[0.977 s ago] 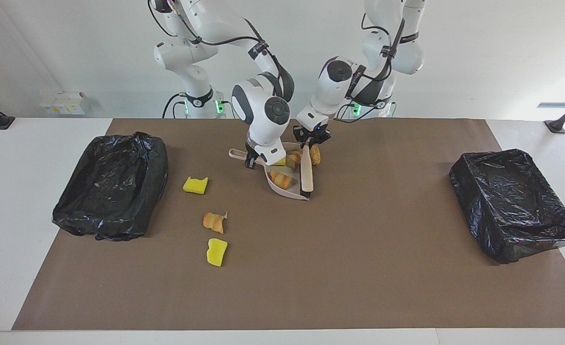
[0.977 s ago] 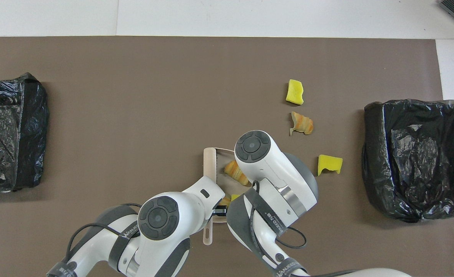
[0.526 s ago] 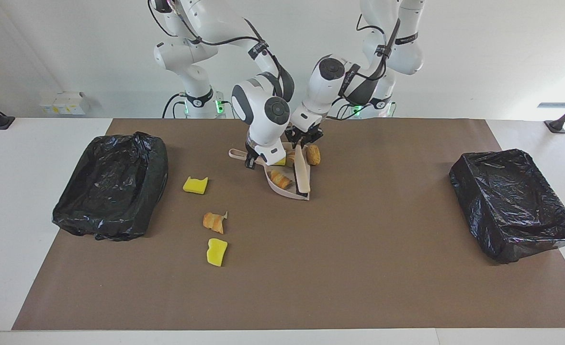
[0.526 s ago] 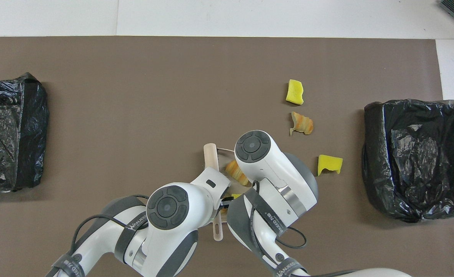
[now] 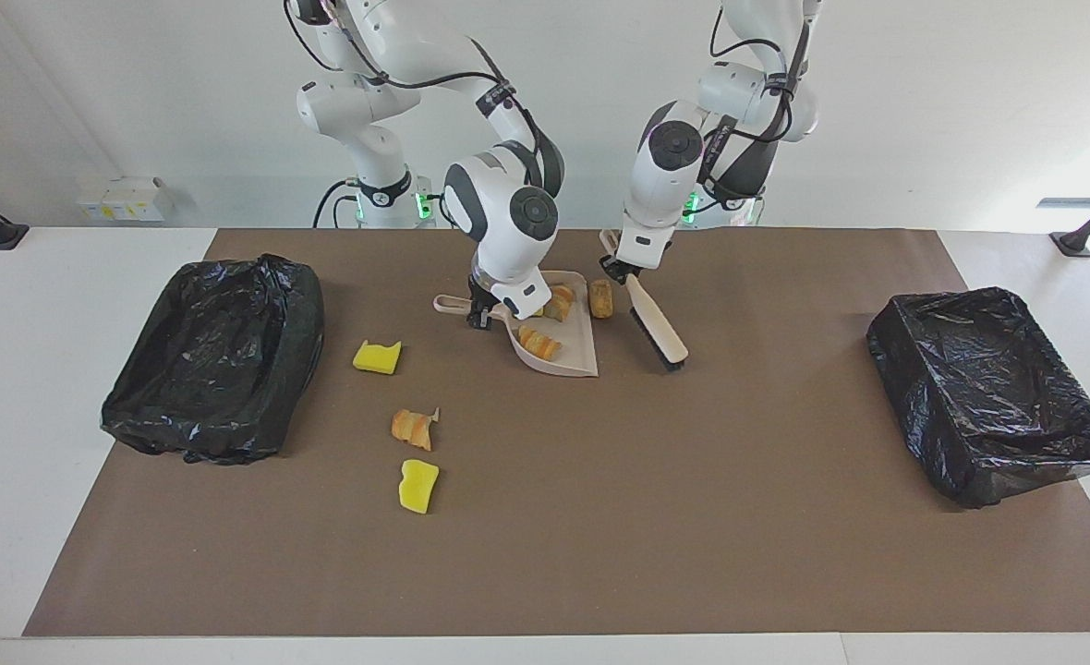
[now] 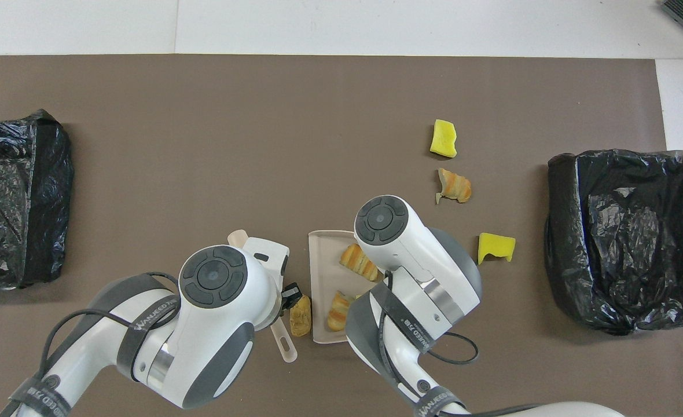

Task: Sweep and dump trash in bin
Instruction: 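Sweep more chunks into the dustpan with the left gripper's brush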

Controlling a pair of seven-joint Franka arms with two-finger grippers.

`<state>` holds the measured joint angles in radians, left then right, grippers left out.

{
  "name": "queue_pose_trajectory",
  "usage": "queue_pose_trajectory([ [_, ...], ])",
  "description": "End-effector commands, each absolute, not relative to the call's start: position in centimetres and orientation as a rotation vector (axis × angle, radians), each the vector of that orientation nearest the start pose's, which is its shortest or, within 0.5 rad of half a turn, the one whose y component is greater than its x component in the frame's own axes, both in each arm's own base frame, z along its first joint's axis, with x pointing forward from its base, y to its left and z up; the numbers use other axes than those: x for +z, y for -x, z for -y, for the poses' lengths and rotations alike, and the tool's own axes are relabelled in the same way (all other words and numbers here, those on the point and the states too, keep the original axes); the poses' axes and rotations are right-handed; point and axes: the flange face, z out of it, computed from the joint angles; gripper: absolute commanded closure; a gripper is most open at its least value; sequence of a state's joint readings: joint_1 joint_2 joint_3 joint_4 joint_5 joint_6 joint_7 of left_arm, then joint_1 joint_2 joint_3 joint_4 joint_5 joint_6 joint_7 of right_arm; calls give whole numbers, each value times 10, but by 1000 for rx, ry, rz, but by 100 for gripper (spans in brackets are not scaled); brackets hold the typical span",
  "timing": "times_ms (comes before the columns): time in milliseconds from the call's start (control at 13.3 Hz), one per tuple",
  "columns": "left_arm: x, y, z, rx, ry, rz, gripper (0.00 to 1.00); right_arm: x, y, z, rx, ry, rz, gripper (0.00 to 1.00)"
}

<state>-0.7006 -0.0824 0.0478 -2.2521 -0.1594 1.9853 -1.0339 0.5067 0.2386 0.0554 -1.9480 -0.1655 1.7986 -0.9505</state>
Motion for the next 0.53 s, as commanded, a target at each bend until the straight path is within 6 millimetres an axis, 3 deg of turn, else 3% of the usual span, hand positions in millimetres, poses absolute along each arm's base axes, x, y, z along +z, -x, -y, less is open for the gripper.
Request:
queue_pose_trajectory([
  [0, 384, -336, 289, 354, 2932, 770, 100, 342, -480, -262, -598, -2036, -2226, 100],
  [150, 382, -301, 301, 334, 2960, 664, 100, 342, -473, -244, -567, -2027, -2249, 100],
  [301, 384, -286, 320, 310, 3010, 576, 100, 330, -453, -242, -497, -2023, -2254, 100],
  [451, 383, -270, 346, 269, 3095, 437, 100, 327, -451, -241, -469, -2017, -2262, 100],
])
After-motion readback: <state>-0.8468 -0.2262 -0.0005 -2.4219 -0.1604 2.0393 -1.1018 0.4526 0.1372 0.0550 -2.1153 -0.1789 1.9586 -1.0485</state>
